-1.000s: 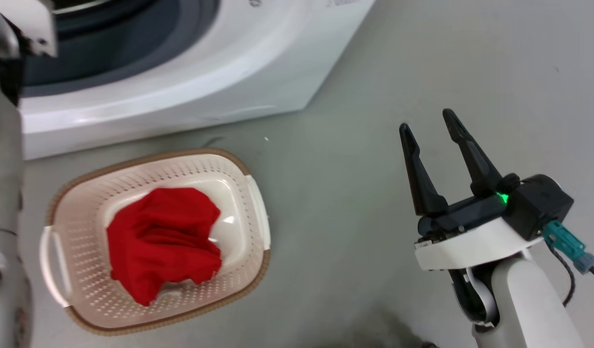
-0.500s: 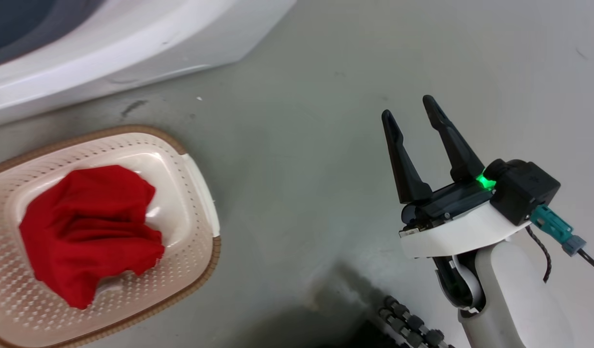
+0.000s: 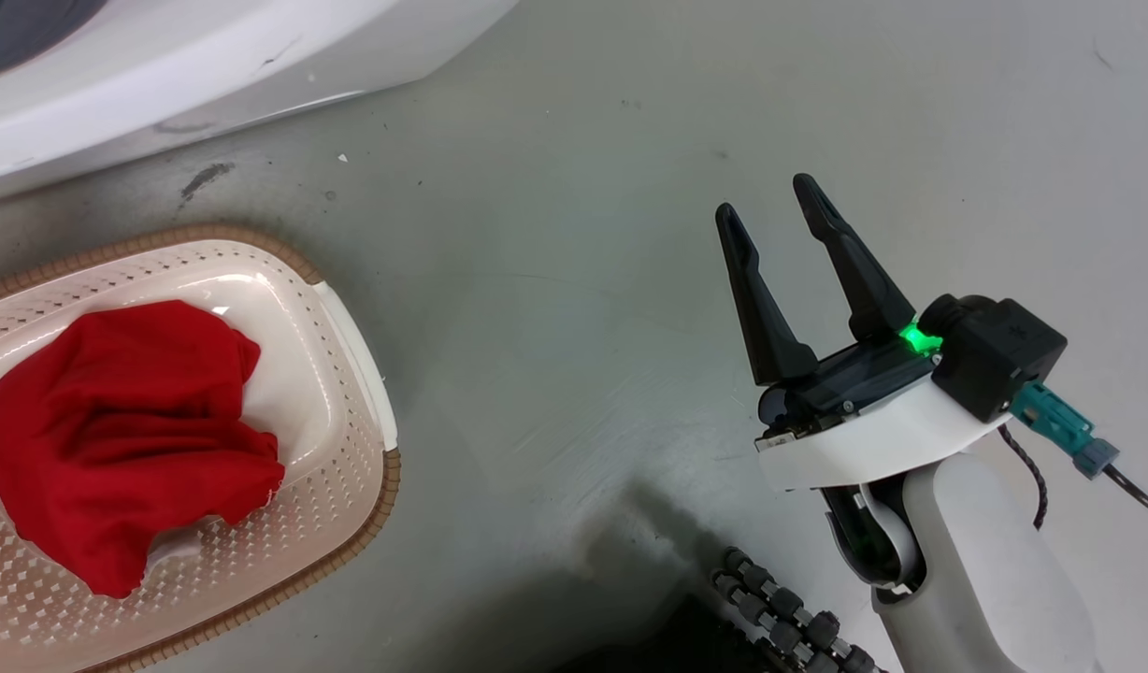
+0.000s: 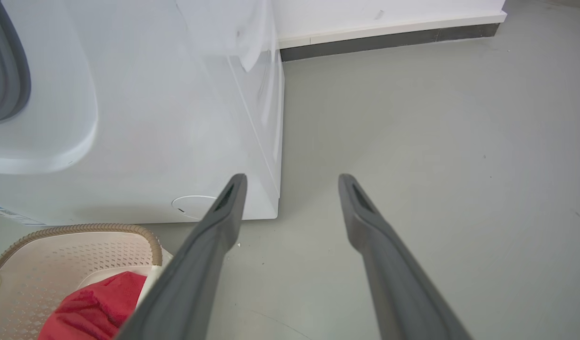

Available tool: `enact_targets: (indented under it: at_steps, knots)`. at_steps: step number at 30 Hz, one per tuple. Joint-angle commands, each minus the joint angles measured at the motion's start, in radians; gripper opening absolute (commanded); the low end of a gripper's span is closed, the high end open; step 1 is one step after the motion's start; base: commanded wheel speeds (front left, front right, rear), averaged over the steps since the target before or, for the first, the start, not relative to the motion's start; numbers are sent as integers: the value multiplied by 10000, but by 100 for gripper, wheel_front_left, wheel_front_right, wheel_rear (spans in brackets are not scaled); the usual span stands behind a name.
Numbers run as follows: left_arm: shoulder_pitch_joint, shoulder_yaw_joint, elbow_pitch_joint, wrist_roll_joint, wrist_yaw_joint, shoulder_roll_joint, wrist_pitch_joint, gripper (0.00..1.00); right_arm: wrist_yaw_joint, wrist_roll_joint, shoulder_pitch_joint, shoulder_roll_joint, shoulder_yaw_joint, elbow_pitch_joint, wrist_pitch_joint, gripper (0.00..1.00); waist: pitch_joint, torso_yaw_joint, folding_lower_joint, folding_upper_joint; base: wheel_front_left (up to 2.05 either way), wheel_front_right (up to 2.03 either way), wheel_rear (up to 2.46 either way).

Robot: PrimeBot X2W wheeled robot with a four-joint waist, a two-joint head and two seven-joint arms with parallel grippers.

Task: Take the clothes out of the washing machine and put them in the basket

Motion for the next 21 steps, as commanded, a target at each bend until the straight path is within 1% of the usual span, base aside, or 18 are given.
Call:
enact_targets:
  at_steps: [1, 4, 8, 14, 17, 21]
  knots:
    - [401, 39, -138, -77, 43, 21, 184, 0, -7, 47, -159, 22, 13, -42, -55, 100, 1, -1, -1, 0, 0, 0, 0]
    - [758, 147, -915, -185, 310, 100, 270, 0, -7, 70, -192, 21, -2, -53, -56, 100, -49, 0, -1, 0, 0, 0, 0]
    - [1418, 344, -2090, -333, 776, 146, -58, 0, -7, -3, -147, 22, -106, -42, -57, 100, -268, 63, -1, 0, 0, 0, 0]
    - [2483, 619, -3431, -605, 1592, -81, -1244, 0, -7, -235, -58, 21, -341, -69, -57, 100, -753, 268, -1, 0, 0, 0, 0]
    - [2937, 733, -3732, -770, 1904, -229, -1999, 0, -7, -367, 42, 19, -486, -80, -56, 100, -1082, 380, -1, 0, 0, 0, 0]
    - [3584, 911, -3805, -1099, 2254, -572, -3189, 0, -7, -525, 275, 19, -686, -13, -49, 100, -1655, 535, -1, 0, 0, 0, 0]
